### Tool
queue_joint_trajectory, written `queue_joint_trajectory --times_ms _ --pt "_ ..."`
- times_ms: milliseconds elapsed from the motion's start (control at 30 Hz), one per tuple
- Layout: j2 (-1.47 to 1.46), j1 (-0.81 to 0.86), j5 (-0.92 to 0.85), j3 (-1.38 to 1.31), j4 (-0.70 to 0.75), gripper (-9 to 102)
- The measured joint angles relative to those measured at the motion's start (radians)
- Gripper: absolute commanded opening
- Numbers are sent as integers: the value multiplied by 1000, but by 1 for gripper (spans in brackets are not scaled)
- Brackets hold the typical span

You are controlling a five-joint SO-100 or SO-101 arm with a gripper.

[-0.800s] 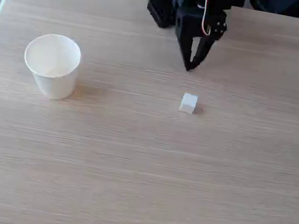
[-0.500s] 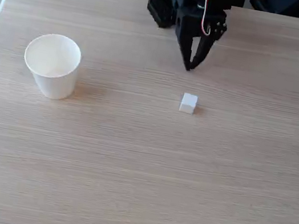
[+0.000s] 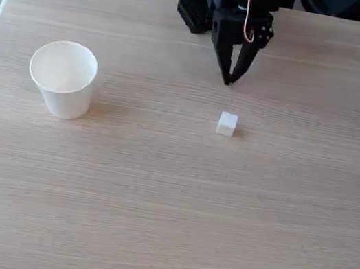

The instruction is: Grasp a block and put it in the bin.

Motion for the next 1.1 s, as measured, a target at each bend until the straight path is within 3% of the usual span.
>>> queue_joint_trajectory --times_ms 400,1100 --pt "-48 54 -84 -3 -15 0" --pt "-793 18 126 -560 -104 1"
